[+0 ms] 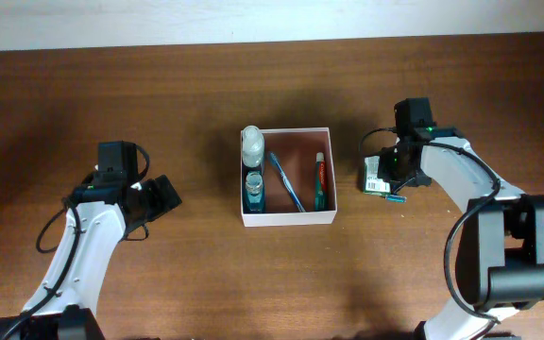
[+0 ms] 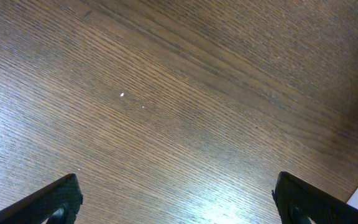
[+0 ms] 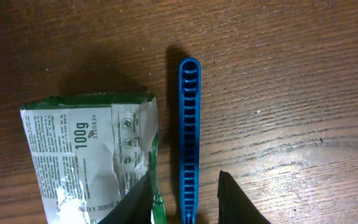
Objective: Pack container
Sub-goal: 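Lower the right gripper onto the blue comb and close, then lift the blue comb and carry it over the box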
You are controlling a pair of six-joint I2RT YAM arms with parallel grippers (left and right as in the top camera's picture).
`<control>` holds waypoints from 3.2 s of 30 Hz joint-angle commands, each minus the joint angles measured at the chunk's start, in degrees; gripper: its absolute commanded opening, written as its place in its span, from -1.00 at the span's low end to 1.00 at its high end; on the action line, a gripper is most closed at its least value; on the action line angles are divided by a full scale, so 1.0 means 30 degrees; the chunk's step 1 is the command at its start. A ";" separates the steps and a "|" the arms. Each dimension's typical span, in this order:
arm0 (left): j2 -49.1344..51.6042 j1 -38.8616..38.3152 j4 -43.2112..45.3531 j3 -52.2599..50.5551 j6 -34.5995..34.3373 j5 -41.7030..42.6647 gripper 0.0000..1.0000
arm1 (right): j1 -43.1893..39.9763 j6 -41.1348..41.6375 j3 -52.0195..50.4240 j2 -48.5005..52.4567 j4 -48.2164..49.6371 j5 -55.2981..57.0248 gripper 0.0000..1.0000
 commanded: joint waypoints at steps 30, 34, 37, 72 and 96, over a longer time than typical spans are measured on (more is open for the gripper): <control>0.0160 0.0058 0.0007 0.0029 0.0036 -0.0131 0.99 | -0.0998 -0.0342 -0.0124 0.1858 -0.0131 0.0066 -0.82; 0.0160 0.0058 0.0007 0.0029 0.0036 -0.0131 0.99 | -0.0998 -0.0350 -0.0124 0.1858 -0.0321 0.0066 -0.92; 0.0160 0.0058 0.0007 0.0029 0.0036 -0.0131 0.99 | -0.0998 -0.0350 -0.0117 0.1821 -0.0364 0.0080 -0.92; 0.0160 0.0058 0.0007 0.0029 0.0036 -0.0131 0.99 | 0.3322 0.0925 0.1195 -0.8429 -0.3439 -0.0991 -0.92; 0.0160 0.0058 0.0007 0.0029 0.0036 -0.0131 0.99 | 0.9799 0.3745 0.1209 -0.4546 0.1115 -0.1719 -0.92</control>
